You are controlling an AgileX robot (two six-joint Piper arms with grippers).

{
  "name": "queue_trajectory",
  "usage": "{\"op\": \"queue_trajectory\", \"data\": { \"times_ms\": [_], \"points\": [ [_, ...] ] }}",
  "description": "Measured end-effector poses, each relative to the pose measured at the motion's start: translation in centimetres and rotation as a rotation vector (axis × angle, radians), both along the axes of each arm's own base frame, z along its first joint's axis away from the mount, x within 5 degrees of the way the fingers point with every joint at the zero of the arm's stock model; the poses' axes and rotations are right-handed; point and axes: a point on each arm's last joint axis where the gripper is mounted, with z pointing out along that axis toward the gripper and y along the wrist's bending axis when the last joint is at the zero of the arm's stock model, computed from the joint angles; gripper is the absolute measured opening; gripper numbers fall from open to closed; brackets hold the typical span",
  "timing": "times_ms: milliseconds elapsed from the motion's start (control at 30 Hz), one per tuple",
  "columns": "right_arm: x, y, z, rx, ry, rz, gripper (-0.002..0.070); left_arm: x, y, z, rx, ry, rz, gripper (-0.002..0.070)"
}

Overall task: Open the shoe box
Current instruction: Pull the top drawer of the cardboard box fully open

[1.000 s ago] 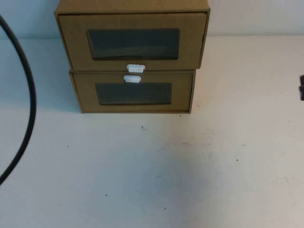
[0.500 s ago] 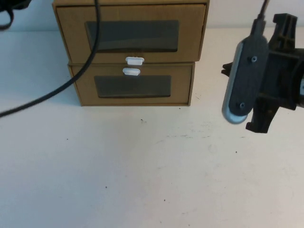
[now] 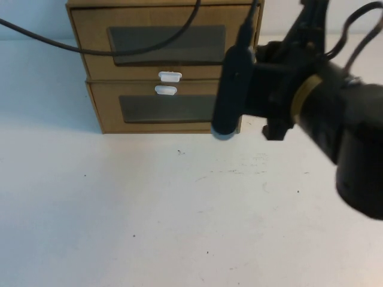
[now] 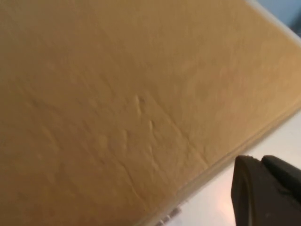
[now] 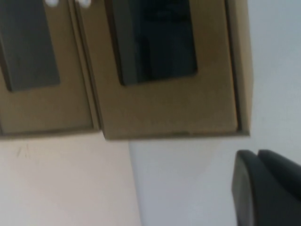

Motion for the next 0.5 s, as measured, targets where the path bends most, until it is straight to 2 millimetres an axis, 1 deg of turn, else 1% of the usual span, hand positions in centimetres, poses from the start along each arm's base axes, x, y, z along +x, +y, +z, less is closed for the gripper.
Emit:
{"op": "queue_trajectory", "data": {
  "times_ms": [33, 100, 200, 300, 400, 500],
  "points": [
    [0.0, 0.8, -0.5, -0.003, -0.007, 0.014, -0.0013, 0.8, -0.3, -1.1, -0.009, 0.047, -0.025, -0.0004],
    [-0.1, 2.8, -1.5, 0.006, -0.032, 0.038, -0.0013, 2.1, -0.2, -3.0, -0.037, 0.143, -0.070, -0.0004],
    [0.0, 5.6, -3.6, 0.000, -0.022, 0.077, -0.0013, 3.4, 0.9, -4.7, -0.088, 0.230, -0.096, -0.0004],
    [0.8, 7.9, -5.9, -0.038, 0.003, 0.092, -0.0013, 3.7, 2.5, -4.5, -0.138, 0.254, -0.091, -0.0004],
    [2.0, 9.7, -8.1, -0.069, 0.029, 0.083, -0.0013, 4.0, 4.0, -4.2, -0.182, 0.248, -0.069, -0.0004],
    [3.2, 11.2, -9.0, -0.048, 0.027, 0.041, -0.0011, 4.2, 4.7, -4.0, -0.197, 0.245, -0.055, -0.0004]
  ]
}}
